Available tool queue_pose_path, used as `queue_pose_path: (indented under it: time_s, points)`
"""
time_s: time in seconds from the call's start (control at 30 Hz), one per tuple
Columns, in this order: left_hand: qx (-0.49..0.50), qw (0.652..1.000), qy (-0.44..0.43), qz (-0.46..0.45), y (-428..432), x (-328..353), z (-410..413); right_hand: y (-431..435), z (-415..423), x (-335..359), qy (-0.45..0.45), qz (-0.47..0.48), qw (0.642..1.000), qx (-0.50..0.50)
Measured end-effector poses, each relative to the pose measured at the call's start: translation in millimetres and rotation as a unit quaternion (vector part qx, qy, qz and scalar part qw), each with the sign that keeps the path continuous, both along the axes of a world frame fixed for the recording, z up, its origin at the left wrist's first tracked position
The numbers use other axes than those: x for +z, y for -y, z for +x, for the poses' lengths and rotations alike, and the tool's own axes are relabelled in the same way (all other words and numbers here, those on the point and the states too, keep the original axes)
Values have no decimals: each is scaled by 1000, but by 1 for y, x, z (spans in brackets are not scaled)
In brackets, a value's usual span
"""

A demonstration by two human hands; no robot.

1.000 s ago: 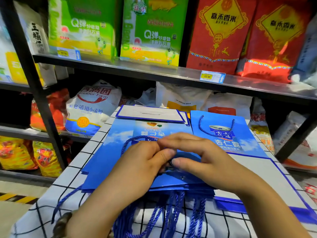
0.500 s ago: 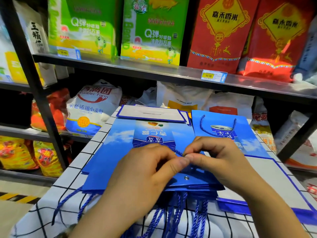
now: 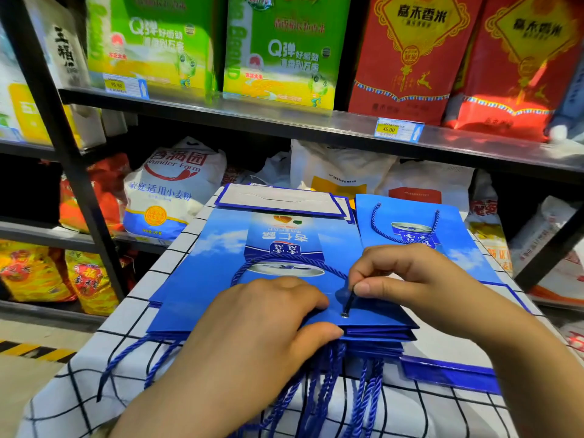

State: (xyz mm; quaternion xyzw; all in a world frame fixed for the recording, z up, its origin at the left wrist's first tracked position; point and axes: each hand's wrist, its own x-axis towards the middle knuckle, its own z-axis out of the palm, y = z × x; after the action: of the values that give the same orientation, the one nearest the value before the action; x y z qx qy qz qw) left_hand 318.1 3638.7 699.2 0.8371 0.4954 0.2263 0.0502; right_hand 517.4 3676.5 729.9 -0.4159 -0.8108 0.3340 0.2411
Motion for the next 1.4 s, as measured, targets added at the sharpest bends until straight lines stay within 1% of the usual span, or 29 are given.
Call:
queue_pose_path:
  time_s: [0.1, 0.2, 0.27, 0.3, 0.37, 0.43, 0.5, 0.6, 0.67, 0.73, 0.8, 0.93, 1.07, 1.3, 1.37, 1.4]
  points:
    - [5, 1000, 14, 14, 4, 6, 2, -1, -2, 0, 0, -10, 1000, 9]
    - [15, 999, 15, 26, 4, 9, 3, -2, -4, 0, 33, -8, 999, 17]
    - [4, 999, 8, 48, 0, 7, 5, -1, -6, 2, 57, 9, 998, 21]
    - [1, 998, 20, 67, -1, 4, 5, 0, -6, 3, 68, 23, 997, 27]
    - [16, 994, 29, 102, -3, 0, 4, 5, -7, 4, 88, 45, 994, 43]
    - [41, 992, 20, 118, -4, 1, 4, 10, -7, 6, 95, 20, 994, 53]
    - [74, 990, 16, 118, -4, 6, 7, 11, -8, 7, 117, 14, 991, 60]
    - [109, 989, 59, 77, -2, 9, 9, 9, -10, 3, 145, 47, 988, 31]
    - [98, 985, 78, 117, 1, 9, 9, 8, -10, 0, 136, 55, 989, 7]
    - [49, 982, 68, 171, 3, 6, 10, 7, -8, -2, 132, 61, 989, 6]
    - [9, 979, 64, 194, 1, -1, 11, 6, -7, -3, 132, 60, 989, 10]
    - [-9, 970, 73, 230, -5, -11, 19, 7, -10, -4, 102, 53, 993, 18]
    - [-29, 954, 95, 283, -8, -16, 21, 8, -8, -7, 47, 16, 999, 2]
    - [-45, 940, 100, 322, -8, -26, 21, 12, -7, -13, 16, 15, 1000, -6]
    - [-53, 939, 115, 319, -6, -28, 19, 13, -7, -14, 26, 16, 1000, -5]
    - [-59, 938, 136, 313, -4, -28, 18, 12, -6, -15, 31, 18, 999, -8]
